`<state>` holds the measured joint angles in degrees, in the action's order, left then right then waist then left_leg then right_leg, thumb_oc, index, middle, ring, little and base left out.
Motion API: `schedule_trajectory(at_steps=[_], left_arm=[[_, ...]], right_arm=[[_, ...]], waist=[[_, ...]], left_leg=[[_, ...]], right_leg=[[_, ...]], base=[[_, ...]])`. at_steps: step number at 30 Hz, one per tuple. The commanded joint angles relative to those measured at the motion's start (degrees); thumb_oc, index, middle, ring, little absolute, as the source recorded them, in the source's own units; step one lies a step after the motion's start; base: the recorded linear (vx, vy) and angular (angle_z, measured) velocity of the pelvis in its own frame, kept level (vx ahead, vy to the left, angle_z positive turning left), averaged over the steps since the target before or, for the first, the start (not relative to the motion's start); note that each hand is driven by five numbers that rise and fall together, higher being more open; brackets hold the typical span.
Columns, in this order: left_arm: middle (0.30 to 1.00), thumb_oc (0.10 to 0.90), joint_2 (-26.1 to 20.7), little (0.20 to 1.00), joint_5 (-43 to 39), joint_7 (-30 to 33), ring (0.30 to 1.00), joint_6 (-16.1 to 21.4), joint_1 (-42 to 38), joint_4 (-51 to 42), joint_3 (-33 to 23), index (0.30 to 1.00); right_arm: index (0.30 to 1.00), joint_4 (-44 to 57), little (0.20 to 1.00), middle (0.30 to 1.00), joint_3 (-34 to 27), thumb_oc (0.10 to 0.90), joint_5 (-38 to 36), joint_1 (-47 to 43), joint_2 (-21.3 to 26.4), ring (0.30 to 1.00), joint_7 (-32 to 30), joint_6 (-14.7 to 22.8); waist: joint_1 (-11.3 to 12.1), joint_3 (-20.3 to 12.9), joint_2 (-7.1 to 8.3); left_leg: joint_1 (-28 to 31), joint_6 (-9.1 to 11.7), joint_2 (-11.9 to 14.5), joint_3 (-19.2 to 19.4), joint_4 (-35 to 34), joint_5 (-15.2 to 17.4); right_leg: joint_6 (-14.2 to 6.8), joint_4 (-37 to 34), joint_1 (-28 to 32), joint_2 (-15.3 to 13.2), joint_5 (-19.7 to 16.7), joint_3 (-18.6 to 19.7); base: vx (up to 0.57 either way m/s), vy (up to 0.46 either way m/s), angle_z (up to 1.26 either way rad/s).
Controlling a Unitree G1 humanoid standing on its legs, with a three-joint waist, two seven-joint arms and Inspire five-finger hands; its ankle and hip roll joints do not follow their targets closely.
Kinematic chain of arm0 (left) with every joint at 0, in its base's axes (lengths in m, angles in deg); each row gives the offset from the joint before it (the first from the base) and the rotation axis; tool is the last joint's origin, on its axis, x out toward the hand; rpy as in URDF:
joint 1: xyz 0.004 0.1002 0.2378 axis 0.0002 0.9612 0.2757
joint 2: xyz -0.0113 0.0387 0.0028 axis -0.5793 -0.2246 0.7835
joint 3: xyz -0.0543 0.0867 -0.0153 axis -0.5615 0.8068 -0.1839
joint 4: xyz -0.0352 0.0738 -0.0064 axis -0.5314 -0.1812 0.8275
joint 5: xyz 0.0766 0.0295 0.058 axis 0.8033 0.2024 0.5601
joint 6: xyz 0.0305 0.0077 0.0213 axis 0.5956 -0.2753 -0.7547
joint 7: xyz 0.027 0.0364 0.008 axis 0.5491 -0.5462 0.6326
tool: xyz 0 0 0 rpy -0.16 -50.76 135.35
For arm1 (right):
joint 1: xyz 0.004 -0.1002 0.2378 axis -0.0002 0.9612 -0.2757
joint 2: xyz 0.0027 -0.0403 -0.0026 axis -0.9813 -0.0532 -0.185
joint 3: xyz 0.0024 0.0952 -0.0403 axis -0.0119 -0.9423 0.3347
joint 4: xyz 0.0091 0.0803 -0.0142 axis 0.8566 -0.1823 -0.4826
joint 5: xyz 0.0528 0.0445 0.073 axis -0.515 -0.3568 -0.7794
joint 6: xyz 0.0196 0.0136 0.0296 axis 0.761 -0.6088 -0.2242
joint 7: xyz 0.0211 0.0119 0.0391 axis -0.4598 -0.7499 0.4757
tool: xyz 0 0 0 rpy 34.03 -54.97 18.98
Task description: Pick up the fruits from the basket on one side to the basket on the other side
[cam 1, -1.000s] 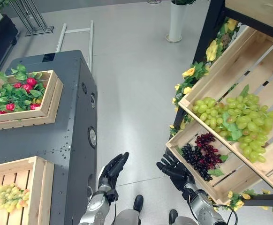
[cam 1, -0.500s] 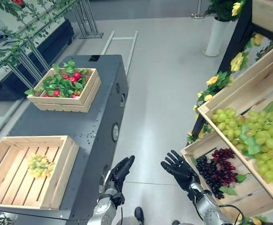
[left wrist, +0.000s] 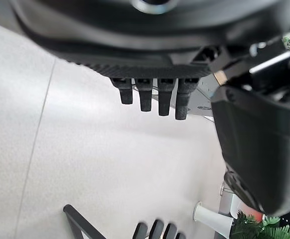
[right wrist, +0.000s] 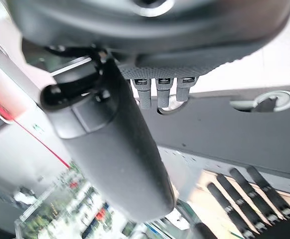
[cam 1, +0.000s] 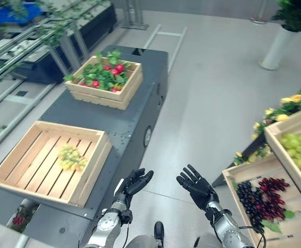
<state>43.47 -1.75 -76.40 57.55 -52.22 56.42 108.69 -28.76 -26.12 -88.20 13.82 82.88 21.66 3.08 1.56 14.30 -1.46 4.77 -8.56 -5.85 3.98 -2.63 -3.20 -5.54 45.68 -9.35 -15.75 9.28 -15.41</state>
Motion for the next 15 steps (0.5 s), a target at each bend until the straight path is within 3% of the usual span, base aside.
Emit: schedule_trajectory(at_steps=[1, 2, 3, 5, 7, 8, 11, 15], left_arm=[[0.900, 0.800, -2.3, 0.900, 1.7, -2.7, 0.900, 3.8, -1.0, -7.9, 0.8, 0.900], [0.900, 0.800, -2.4, 0.900, 1.7, -3.5, 0.900, 4.9, -1.8, -8.0, 1.3, 0.900], [0.900, 0.800, -2.4, 0.900, 1.7, -3.5, 0.900, 5.1, -1.9, -8.0, 1.4, 0.900], [0.900, 0.800, -1.4, 0.900, 2.3, -4.5, 0.900, 7.2, -4.2, -6.8, 3.0, 0.900], [0.900, 0.800, -1.0, 0.900, 2.4, -4.6, 0.900, 7.1, -5.0, -5.7, 3.6, 0.900], [0.900, 0.800, -0.1, 0.900, 2.0, -3.1, 0.900, 6.6, -5.2, -4.2, 3.3, 0.900], [0.900, 0.800, -0.1, 0.900, 1.1, -5.6, 0.900, 5.9, -4.8, -4.5, 2.7, 0.900], [0.900, 0.800, 0.4, 0.900, 3.3, -5.0, 0.900, 5.7, -4.1, -5.2, 3.9, 0.900]], right_arm=[[0.900, 6.7, 0.900, 0.900, 0.9, 0.800, 0.2, -1.9, -1.9, 0.900, 2.2, 4.6], [0.900, 5.7, 0.900, 0.900, 0.6, 0.800, -0.9, -2.3, -1.7, 0.900, 1.9, 5.5], [0.900, 5.5, 0.900, 0.900, 0.6, 0.800, -1.1, -2.4, -1.7, 0.900, 1.9, 5.5], [0.900, 1.4, 0.900, 0.900, -1.3, 0.800, -4.0, -4.9, -1.3, 0.900, 0.0, 6.3], [0.900, -1.2, 0.900, 0.900, -2.4, 0.800, -5.1, -5.9, -1.4, 0.900, -0.3, 5.8], [0.900, -2.8, 0.900, 0.900, -3.1, 0.800, -5.8, -6.9, -2.2, 0.900, -0.7, 3.4], [0.900, -1.9, 0.900, 0.900, -2.9, 0.800, -3.3, -5.9, -1.8, 0.900, 0.0, 4.2], [0.900, -1.9, 0.900, 0.900, -3.4, 0.800, 0.1, -5.1, -0.6, 0.900, -3.1, 3.0]], waist=[[-0.5, -0.9, -1.34], [-1.2, -0.7, -1.06], [-1.2, -0.8, -1.06], [-2.6, -1.6, -0.64], [-2.8, -2.4, -0.32], [-1.9, -3.1, -0.01], [-1.3, -4.1, 0.87], [-0.3, -5.5, 1.59]], left_leg=[[1.8, 3.7, -0.1, -2.1, 0.9, 8.1], [2.1, 4.1, -0.3, -4.7, 1.2, 9.0], [2.0, 4.1, -0.3, -4.9, 1.3, 9.1], [1.8, 3.7, -1.9, -11.5, 1.6, 10.4], [1.3, 3.5, -2.5, -13.9, 2.6, 10.8], [1.2, 4.1, -1.5, -13.1, 3.8, 10.8], [2.0, 4.9, -0.4, -12.5, 4.1, 11.1], [1.8, 5.9, 0.6, -12.1, 3.9, 11.0]], right_leg=[[0.5, -16.8, -3.8, 8.3, -12.2, 5.4], [-0.3, -31.6, -3.8, 10.4, -14.4, 9.2], [-0.3, -32.5, -3.9, 10.6, -14.6, 9.6], [-0.7, -43.3, -2.7, 14.8, -15.7, 20.0], [-0.3, -41.6, -1.3, 15.7, -14.0, 21.8], [-0.5, -40.6, 0.1, 14.5, -13.1, 18.9], [0.3, -43.5, 3.3, 13.9, -12.7, 16.8], [1.0, -48.6, 7.4, 13.7, -12.9, 15.0]], base=[[0.14, -0.226, 0.89], [0.12, -0.211, 0.89], [0.21, -0.226, 1.02], [0.22, -0.209, 1.01], [0.25, -0.218, 1.51], [0.34, -0.284, 1.86], [0.26, -0.219, 1.16], [0.18, -0.158, 0.19]])
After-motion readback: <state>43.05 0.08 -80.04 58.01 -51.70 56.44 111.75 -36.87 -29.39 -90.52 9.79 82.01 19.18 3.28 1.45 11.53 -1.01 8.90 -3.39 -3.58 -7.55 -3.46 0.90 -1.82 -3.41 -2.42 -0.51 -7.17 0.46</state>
